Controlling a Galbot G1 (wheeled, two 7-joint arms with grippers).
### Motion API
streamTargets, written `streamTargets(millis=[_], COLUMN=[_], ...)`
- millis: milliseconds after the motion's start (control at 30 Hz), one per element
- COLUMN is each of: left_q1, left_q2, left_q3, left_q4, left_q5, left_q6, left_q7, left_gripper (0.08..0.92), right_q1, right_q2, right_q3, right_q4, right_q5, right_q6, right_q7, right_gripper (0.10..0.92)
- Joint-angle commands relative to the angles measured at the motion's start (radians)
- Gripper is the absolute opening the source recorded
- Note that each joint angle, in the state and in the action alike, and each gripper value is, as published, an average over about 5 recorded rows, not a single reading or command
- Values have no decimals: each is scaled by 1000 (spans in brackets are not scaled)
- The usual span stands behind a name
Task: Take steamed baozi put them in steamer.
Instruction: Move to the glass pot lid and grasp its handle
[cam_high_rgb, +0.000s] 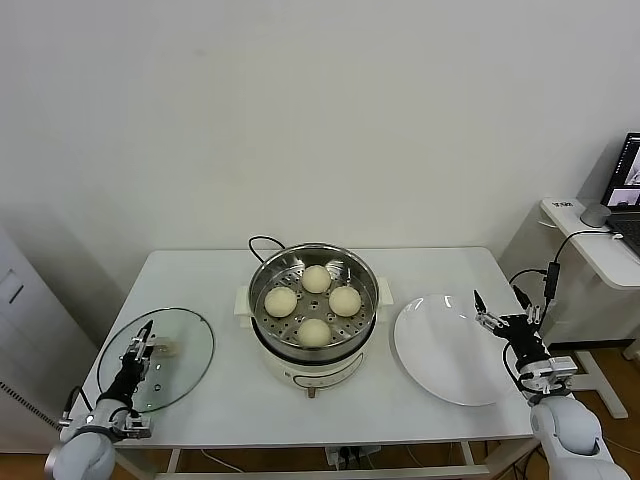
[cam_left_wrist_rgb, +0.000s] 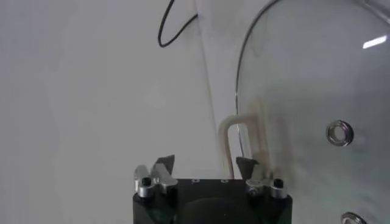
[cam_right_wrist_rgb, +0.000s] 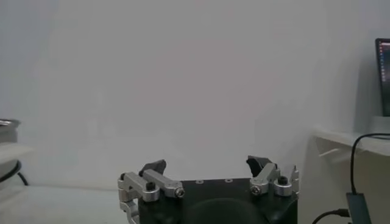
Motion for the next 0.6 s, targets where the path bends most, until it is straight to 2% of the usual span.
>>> streamTargets(millis=[33, 233, 433, 600], left_q1=[15, 29, 61, 70], left_q2=[9, 26, 71, 124], left_q3=[-3, -21, -65, -101], left_q4=[-45, -96, -228, -330], left_q5=[-88, -143, -217, -301], left_q6=[-16, -33, -31, -19], left_q7=[11, 18, 72, 150], left_gripper=[476, 303, 141, 108], right_q1=[3, 2, -2, -5], right_q2=[1, -3, -6, -9], right_q3=[2, 4, 10, 11], right_q4=[1, 4, 11, 23], right_q5=[-1, 1, 7, 15], right_q6=[-2, -3, -4, -7], right_q7=[0, 0, 0, 1], right_gripper=[823, 823, 823, 823])
